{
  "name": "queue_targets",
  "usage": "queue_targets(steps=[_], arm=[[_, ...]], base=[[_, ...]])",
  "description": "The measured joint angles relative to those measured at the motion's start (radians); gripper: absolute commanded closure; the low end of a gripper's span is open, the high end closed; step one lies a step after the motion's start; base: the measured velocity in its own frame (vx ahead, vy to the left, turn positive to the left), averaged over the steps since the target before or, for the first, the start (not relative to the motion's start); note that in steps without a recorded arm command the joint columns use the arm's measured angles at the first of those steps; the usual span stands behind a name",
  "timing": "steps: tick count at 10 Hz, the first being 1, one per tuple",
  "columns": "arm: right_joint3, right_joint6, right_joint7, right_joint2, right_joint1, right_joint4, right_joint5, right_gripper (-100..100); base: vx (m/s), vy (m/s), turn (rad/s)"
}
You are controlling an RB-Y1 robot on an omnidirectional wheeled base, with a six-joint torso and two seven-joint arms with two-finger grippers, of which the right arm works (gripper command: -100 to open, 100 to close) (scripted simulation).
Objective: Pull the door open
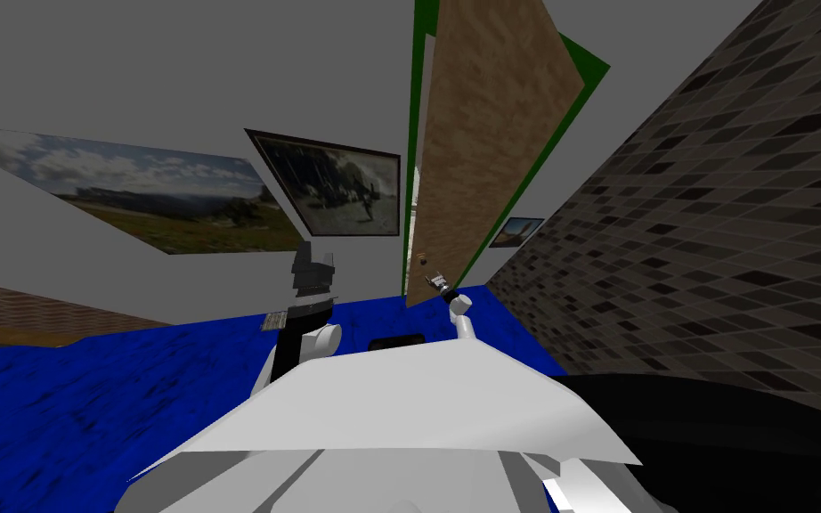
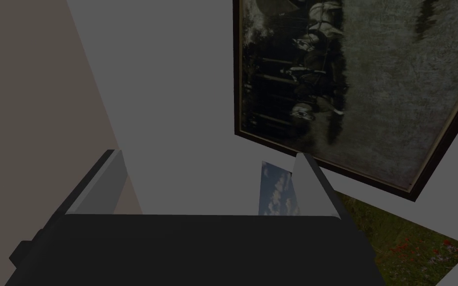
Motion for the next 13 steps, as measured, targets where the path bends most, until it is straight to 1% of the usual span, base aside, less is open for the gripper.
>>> queue_targets(steps=[3, 5, 6, 7, 8, 9, 10, 11, 13], arm=[[-0.021, 0.036, -0.012, 0.025, 0.004, -0.002, -0.085, -100], [-0.028, 0.049, -0.022, 0.039, 0.007, -0.008, -0.120, -100], [-0.028, 0.051, -0.023, 0.040, 0.007, -0.009, -0.122, -100], [-0.025, 0.050, -0.029, 0.029, 0.018, -0.022, -0.122, -100], [-0.026, 0.051, -0.033, 0.013, 0.020, -0.022, -0.127, -100], [-0.032, 0.056, -0.029, -0.010, 0.014, -0.005, -0.139, -100], [-0.035, 0.058, -0.023, -0.026, 0.013, 0.005, -0.150, -100], [-0.035, 0.059, -0.025, -0.040, 0.018, 0.003, -0.158, -100], [-0.041, 0.061, -0.021, -0.065, 0.011, 0.027, -0.181, -100]], base=[[-0.031, -0.021, -0.005], [-0.018, -0.014, -0.001], [0.044, 0.020, 0.035], [0.092, 0.051, 0.026], [0.142, 0.065, 0.029], [0.157, 0.087, 0.042], [0.189, 0.092, 0.059], [0.203, 0.096, 0.056], [0.204, 0.111, 0.052]])
